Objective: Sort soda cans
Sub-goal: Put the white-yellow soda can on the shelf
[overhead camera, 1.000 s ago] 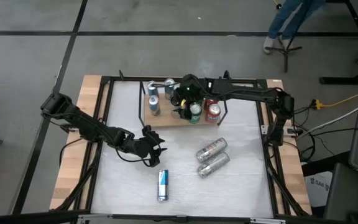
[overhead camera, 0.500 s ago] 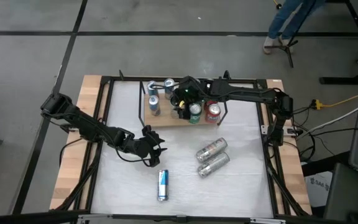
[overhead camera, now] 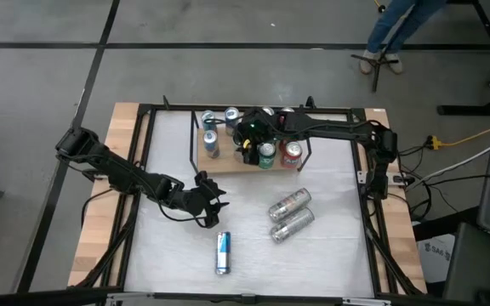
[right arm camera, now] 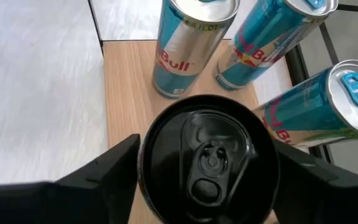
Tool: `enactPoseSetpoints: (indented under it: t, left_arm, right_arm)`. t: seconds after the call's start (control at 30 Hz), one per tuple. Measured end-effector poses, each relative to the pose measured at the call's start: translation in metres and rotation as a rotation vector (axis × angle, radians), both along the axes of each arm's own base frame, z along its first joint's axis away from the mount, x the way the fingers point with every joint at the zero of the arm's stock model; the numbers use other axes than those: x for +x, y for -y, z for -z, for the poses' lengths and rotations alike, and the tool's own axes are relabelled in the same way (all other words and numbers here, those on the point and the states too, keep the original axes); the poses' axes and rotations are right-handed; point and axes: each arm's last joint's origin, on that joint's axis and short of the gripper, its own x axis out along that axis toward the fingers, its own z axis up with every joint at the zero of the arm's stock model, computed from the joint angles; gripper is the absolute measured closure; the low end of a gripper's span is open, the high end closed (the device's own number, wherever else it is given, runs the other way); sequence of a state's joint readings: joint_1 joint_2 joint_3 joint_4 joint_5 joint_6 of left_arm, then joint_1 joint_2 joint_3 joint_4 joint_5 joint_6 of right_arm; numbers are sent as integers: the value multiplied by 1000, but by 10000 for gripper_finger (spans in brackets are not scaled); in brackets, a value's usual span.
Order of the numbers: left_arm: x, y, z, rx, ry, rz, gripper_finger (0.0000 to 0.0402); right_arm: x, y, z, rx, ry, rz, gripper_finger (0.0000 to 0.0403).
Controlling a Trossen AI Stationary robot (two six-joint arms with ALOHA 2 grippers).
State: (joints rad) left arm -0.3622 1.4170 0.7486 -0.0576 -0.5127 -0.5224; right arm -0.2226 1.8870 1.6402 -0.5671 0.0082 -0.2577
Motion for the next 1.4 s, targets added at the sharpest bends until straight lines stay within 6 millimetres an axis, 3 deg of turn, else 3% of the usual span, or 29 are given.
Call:
enactPoseSetpoints:
  t: [0.17,0.4,0.87,1.4]
  left_arm:
    - [0,0,0,0,0,0,227]
    - [0,0,0,-1,0,1,227]
    - [0,0,0,-1,-1,0,227]
    - [0,0,0,-1,-1,0,227]
  right_arm:
    - [-1,3,-1,1,2,6,159]
    - [-7,22,-1,39,9,18,135]
    - [-22,65,-2,64,25,54,137]
    - [-25,81,-4,-9,48,67,135]
